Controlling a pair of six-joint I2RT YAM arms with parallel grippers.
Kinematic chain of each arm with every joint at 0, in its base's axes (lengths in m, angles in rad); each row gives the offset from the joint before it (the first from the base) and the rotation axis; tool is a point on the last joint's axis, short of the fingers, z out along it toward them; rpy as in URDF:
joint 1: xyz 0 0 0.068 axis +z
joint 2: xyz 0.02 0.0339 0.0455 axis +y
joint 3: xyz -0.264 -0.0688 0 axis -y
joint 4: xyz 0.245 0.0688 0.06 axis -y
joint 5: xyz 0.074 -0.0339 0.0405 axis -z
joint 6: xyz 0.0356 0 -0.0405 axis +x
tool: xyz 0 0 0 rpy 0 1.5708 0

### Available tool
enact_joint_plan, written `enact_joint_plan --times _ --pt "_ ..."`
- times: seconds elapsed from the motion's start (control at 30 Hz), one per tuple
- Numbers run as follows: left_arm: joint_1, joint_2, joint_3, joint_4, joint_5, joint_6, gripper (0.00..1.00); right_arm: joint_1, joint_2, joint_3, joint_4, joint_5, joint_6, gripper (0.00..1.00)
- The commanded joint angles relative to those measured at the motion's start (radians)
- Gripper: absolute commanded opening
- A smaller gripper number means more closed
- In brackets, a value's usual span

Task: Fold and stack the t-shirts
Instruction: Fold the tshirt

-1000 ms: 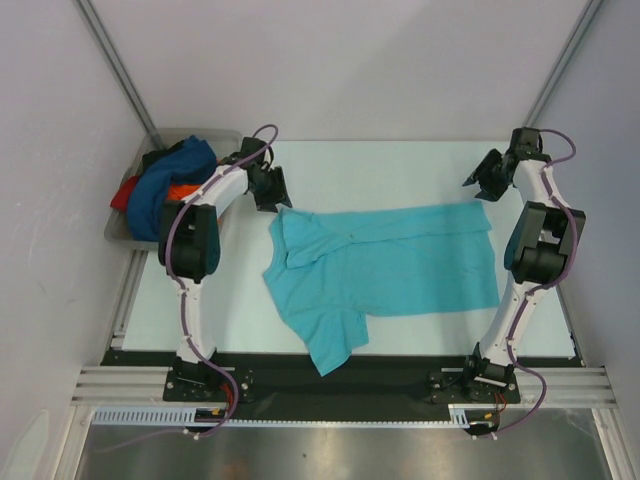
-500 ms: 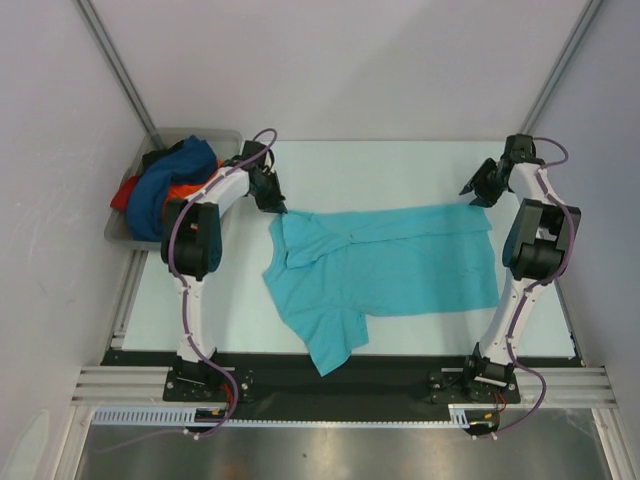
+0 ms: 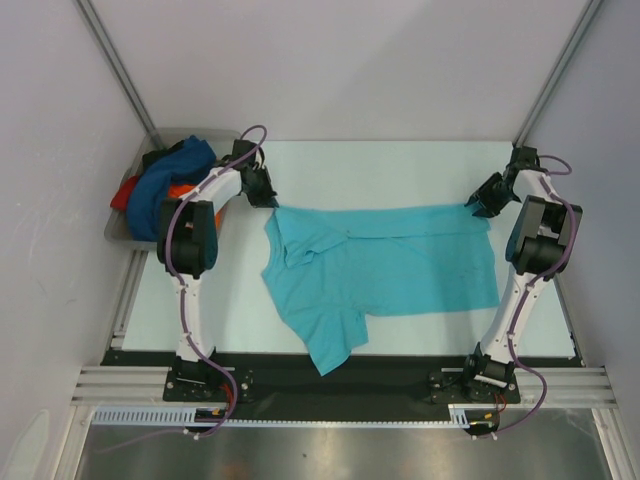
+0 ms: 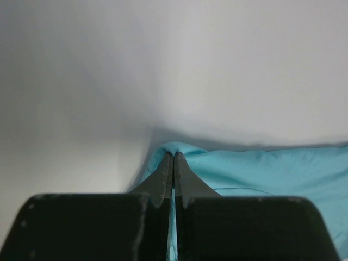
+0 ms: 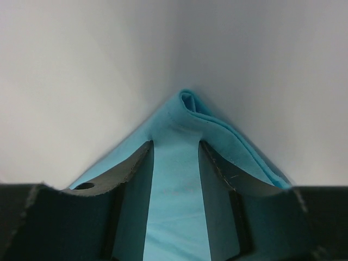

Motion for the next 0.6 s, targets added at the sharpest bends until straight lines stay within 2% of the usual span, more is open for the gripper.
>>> enact_joint_plan --times 0.0,0.2,0.27,0.3,0.33,0.4,0.43,0.5,0.57 --pt "0.013 0.006 0.015 0.03 -0.039 0.004 0.0 -0.014 0.03 -0.002 -0.023 0.05 0.007 0.44" --pt "0.012 -0.024 0.009 -0.018 -0.086 0.015 0.01 -0.024 0.024 0.007 -0.052 0.074 -0.027 0.45" --pt "0.012 -0.037 0.015 -0.035 -0.097 0.019 0.06 -0.024 0.002 0.028 -0.069 0.088 -0.048 0.45" --pt "0.01 -0.043 0.021 -0.044 -0.101 0.024 0.1 -0.024 -0.006 0.04 -0.073 0.109 -0.061 0.46" --pt "0.007 -0.06 0.035 -0.055 -0.121 0.025 0.27 -0.022 -0.014 0.053 -0.081 0.117 -0.078 0.47" --pt "0.001 -0.078 0.044 -0.084 -0.144 0.028 0.42 -0.022 -0.02 0.117 -0.119 0.133 -0.09 0.48" --pt "-0.004 -0.101 0.046 -0.092 -0.163 0.028 0.58 -0.016 -0.019 0.143 -0.159 0.14 -0.096 0.5" --pt "-0.008 -0.124 0.05 -0.115 -0.183 0.03 0.69 -0.005 -0.023 0.218 -0.197 0.18 -0.116 0.54" --pt "-0.017 -0.17 0.049 -0.153 -0.201 0.033 0.7 0.022 -0.041 0.249 -0.228 0.194 -0.133 0.58"
